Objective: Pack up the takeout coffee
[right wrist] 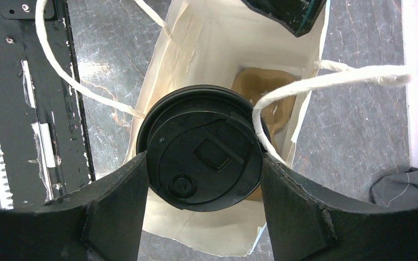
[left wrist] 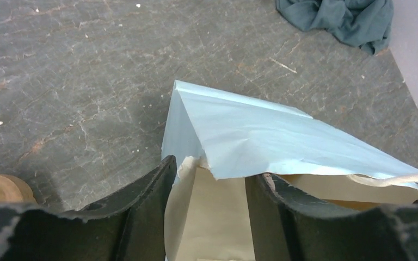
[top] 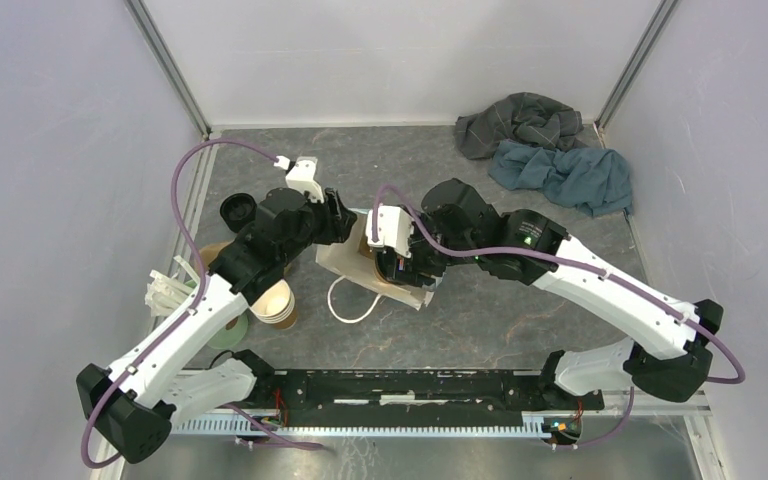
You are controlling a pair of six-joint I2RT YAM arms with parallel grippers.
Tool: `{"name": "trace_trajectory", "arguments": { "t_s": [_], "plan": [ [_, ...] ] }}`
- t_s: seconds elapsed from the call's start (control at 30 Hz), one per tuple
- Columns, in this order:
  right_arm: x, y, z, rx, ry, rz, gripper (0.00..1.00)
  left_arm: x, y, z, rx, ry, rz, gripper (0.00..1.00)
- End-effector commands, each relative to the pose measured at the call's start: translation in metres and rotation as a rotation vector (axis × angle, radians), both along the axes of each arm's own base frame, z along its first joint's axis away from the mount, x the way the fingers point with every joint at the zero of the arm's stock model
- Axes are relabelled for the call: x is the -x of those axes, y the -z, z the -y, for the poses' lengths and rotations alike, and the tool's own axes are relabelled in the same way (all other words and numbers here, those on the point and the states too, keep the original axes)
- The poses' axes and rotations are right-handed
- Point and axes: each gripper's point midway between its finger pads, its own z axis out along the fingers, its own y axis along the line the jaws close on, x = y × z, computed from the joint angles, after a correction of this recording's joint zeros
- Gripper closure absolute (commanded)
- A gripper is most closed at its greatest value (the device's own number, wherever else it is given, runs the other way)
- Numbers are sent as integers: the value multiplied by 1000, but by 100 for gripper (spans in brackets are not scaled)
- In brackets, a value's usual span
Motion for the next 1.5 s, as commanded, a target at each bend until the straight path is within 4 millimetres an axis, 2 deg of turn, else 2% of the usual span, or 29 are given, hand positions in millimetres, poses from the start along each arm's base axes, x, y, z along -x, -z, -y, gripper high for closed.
{"name": "trace_trajectory", "arguments": {
  "t_s": [0.0,0.2,0.27,0.4,0.6,0.77,1.03,1.17,1.47],
  "plan": [
    [-9,-18,-11,-63,13,57,100,3,-3,2,-39,42,-4,44],
    [-16,-20,-9,-37,47,85,100,2,7,-7,-87,16,-5,51],
    [-18,-19,-8,-16,58,96,100,-3,4,-10,-103,-2,12,57],
    [-25,-18,-6,26,87,130,100,-11,-5,-5,-110,10,46,73],
    [-30,-14,-12,95,129,153,100,-17,-7,-1,-114,18,66,86],
    [-33,-11,-18,132,160,158,100,-15,-10,-6,-122,6,85,96],
    [-49,-5,-18,269,223,212,100,-5,-1,-16,-90,-24,102,98],
    [-51,7,-22,352,220,247,100,0,3,-18,-72,-25,101,98],
    [-56,26,-31,390,154,337,100,14,3,-15,0,2,104,98]
  ]
}}
